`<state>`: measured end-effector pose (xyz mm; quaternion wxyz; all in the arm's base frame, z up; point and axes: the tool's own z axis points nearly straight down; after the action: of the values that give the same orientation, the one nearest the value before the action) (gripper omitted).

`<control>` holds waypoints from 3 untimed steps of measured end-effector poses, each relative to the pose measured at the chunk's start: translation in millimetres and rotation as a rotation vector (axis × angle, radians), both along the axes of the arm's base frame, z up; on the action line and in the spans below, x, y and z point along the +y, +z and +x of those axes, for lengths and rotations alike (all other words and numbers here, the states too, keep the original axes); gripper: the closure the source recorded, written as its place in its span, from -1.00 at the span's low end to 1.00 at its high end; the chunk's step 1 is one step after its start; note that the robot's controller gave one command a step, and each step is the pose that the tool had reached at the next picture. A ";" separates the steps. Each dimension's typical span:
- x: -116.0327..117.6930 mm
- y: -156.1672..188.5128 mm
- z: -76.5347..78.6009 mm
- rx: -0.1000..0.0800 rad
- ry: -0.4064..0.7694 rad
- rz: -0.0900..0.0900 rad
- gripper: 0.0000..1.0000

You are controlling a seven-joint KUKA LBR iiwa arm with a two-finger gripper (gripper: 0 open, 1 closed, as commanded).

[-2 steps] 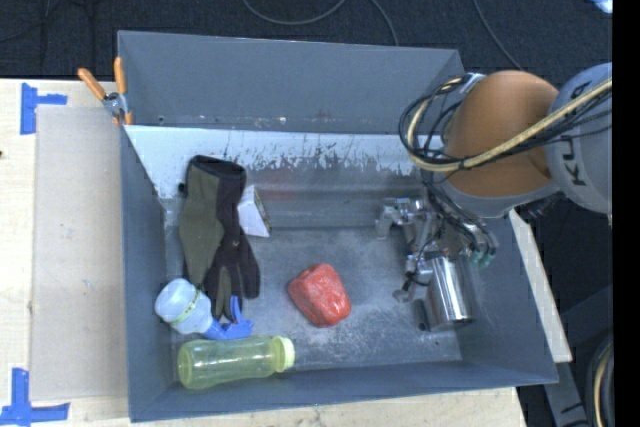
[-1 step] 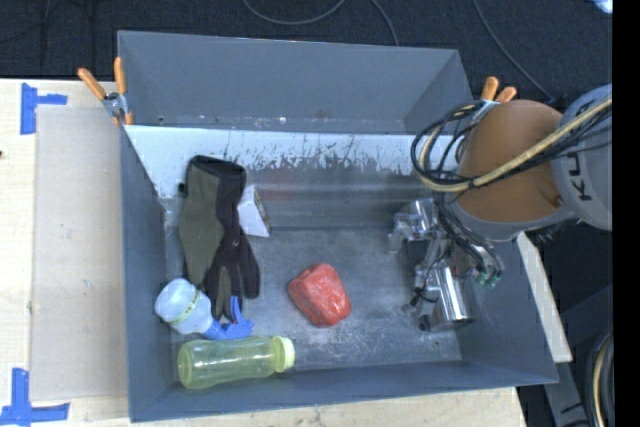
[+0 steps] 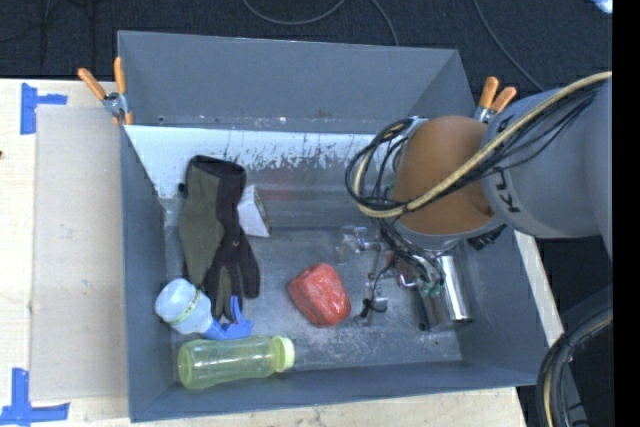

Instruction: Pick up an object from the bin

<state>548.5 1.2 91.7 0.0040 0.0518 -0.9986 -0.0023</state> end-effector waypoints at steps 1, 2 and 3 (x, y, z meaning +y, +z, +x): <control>19.0 -6.0 -30.9 -0.008 0.008 0.002 -1.00; 78.0 -21.4 19.7 -0.002 -0.084 0.001 1.00; 77.9 -21.4 19.7 -0.001 -0.083 0.001 1.00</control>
Offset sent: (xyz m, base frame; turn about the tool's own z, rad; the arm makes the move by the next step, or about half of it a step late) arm 0.0191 0.0764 -0.0217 0.0859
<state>568.3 79.1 70.2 0.0032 0.0101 -0.9999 -0.0027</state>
